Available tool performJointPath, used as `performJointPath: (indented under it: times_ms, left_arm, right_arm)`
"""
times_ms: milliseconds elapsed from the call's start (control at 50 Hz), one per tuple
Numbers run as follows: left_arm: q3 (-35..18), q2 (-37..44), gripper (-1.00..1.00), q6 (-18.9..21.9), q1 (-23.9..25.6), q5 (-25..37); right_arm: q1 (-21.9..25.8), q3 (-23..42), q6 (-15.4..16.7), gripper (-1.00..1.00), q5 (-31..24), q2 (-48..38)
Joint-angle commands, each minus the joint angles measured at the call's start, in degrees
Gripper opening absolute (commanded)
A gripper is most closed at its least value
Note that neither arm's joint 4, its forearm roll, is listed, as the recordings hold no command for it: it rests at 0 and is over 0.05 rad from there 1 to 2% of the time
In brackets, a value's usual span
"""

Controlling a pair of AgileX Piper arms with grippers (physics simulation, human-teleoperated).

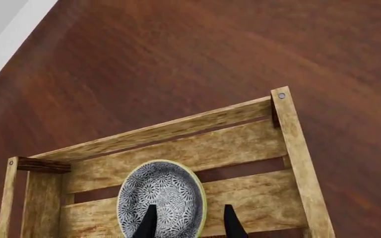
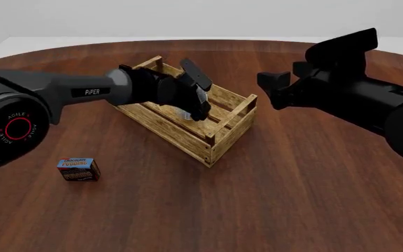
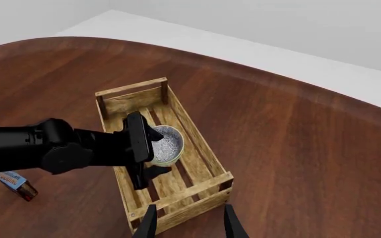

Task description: Stack the right bowl on the left bowl and place them in the tray.

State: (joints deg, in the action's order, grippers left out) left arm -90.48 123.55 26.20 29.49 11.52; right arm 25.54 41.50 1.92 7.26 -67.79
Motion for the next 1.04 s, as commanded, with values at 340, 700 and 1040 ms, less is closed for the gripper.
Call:
performJointPath:
  times_ms: [340,700,1040]
  left_arm:
    - [7.6,-12.7,1.00,-1.6,0.5,-2.8]
    - [16.5,-26.3,1.00,-10.7,-0.8,-8.1]
    - [26.3,-37.8,1.00,-13.2,-4.4,-13.6]
  right_arm:
    - [0.0,0.1,0.0,1.00,-0.2,0.1]
    - [-0.3,0.2,0.1,1.00,-0.5,0.6]
    - [-0.3,0.2,0.2,1.00,-0.9,1.1]
